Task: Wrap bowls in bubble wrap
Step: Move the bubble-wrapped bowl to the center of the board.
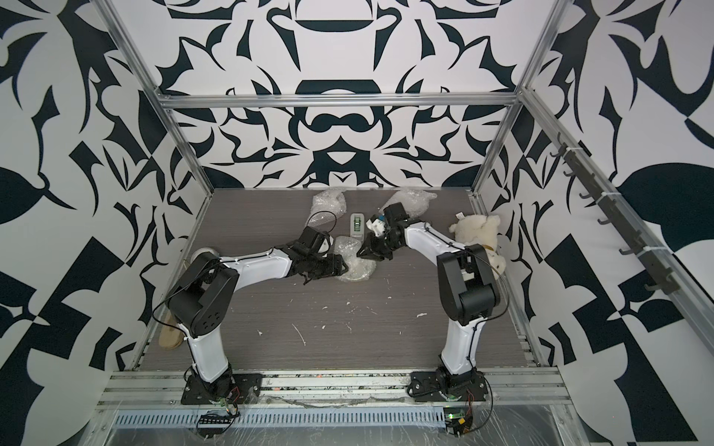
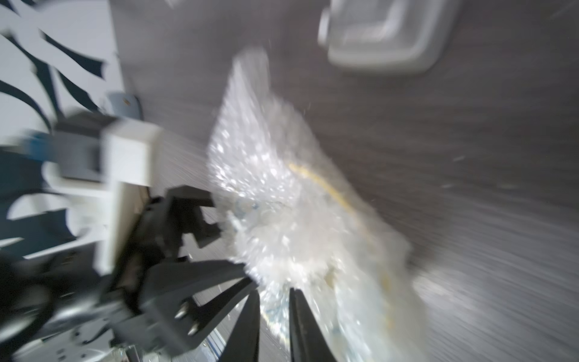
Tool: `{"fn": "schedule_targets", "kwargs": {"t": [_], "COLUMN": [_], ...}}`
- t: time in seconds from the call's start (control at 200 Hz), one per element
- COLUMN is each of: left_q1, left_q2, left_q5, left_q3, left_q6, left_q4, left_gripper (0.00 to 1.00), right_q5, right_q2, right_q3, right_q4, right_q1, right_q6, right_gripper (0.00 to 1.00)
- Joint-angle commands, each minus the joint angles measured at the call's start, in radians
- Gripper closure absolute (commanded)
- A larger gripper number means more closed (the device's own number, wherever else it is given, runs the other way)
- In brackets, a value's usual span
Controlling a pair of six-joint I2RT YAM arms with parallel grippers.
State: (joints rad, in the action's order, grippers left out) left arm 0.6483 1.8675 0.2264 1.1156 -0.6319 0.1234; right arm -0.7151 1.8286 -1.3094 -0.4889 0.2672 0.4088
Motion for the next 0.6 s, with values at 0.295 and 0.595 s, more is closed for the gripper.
{"fn": "schedule_targets", "kwargs": {"t": [0.295,0.595], "left_q1": [-0.007,-0.043], "left_q2": [0.016,-0.024], "left_q5": [-0.046,-0.086], "left_q3": [0.035,-0.027], "left_q6": [0.038,0.006], "left_q4": [0.08,0.077], "left_gripper": [0.27,0.26], "right_q5": [0.069,-0.005], "right_q2": [0.104,0.133], "right_q3": [-0.061,0.005], "right_q4": [0.013,0.122], "right_q1": [-0.045,0.077], "right_q6": [-0.06,0.018], "right_gripper": [0.69,0.68]}}
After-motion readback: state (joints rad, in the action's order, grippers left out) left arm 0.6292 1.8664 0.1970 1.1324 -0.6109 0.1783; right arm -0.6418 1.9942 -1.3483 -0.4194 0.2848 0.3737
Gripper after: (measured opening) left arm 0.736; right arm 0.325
